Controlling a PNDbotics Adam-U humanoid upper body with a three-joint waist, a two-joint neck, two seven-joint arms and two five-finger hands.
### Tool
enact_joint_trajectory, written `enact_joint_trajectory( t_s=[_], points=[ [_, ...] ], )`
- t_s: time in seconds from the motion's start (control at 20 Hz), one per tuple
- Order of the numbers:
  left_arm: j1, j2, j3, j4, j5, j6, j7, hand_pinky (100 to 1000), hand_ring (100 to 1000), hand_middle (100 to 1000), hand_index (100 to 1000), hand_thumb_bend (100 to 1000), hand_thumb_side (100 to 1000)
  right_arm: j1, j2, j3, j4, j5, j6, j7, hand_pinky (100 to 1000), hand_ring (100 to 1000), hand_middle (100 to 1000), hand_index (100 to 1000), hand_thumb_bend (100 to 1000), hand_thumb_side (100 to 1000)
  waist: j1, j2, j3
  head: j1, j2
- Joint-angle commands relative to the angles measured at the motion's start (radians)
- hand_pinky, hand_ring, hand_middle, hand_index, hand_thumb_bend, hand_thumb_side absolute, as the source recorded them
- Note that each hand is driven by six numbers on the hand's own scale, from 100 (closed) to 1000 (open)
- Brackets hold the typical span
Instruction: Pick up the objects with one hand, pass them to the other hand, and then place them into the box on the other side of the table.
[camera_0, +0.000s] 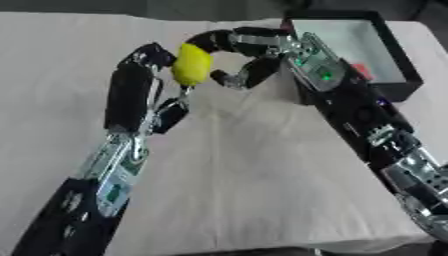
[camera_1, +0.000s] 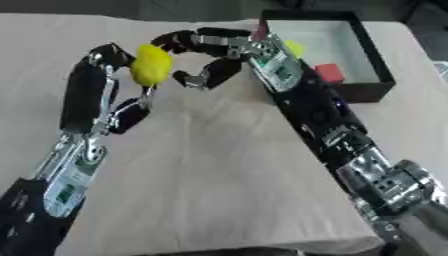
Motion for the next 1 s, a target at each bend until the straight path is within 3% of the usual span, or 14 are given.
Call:
enact_joint_trajectory(
  t_s=[0.05, 0.75, 0.8, 0.9, 1.0],
  points=[
    [-0.011, -0.007, 0.014, 0.004, -0.004, 0.01, 0.009, 587, 574, 489, 450, 100, 109, -0.01, -0.036, -0.012, -0.02, 0.01, -0.197, 0.181, 1000, 1000, 1000, 1000, 100, 120, 0.003, -0.015, -0.003, 0.002, -0.004],
    [-0.011, -0.014, 0.009, 0.032, -0.041, -0.005, 0.022, 588, 575, 487, 451, 100, 100, -0.003, -0.027, 0.015, -0.042, -0.058, -0.183, 0.181, 1000, 1000, 1000, 1000, 100, 100, -0.001, -0.012, -0.006, 0.002, -0.002],
    [-0.011, -0.014, 0.009, 0.034, -0.043, -0.006, 0.022, 587, 575, 487, 451, 100, 100, -0.004, -0.028, 0.016, -0.046, -0.065, -0.185, 0.181, 1000, 1000, 1000, 1000, 100, 238, -0.002, -0.012, -0.007, 0.003, -0.002],
    [-0.012, -0.014, 0.01, 0.036, -0.047, -0.006, 0.023, 587, 575, 486, 452, 100, 100, -0.003, -0.029, 0.02, -0.054, -0.079, -0.187, 0.181, 1000, 1000, 1000, 1000, 100, 433, -0.002, -0.012, -0.009, 0.004, 0.0],
    [-0.015, -0.013, 0.011, 0.036, -0.053, -0.004, 0.023, 588, 575, 486, 452, 100, 100, -0.003, -0.029, 0.027, -0.056, -0.086, -0.189, 0.181, 1000, 1000, 1000, 1000, 100, 508, -0.001, -0.012, -0.01, 0.001, 0.001]
  ],
)
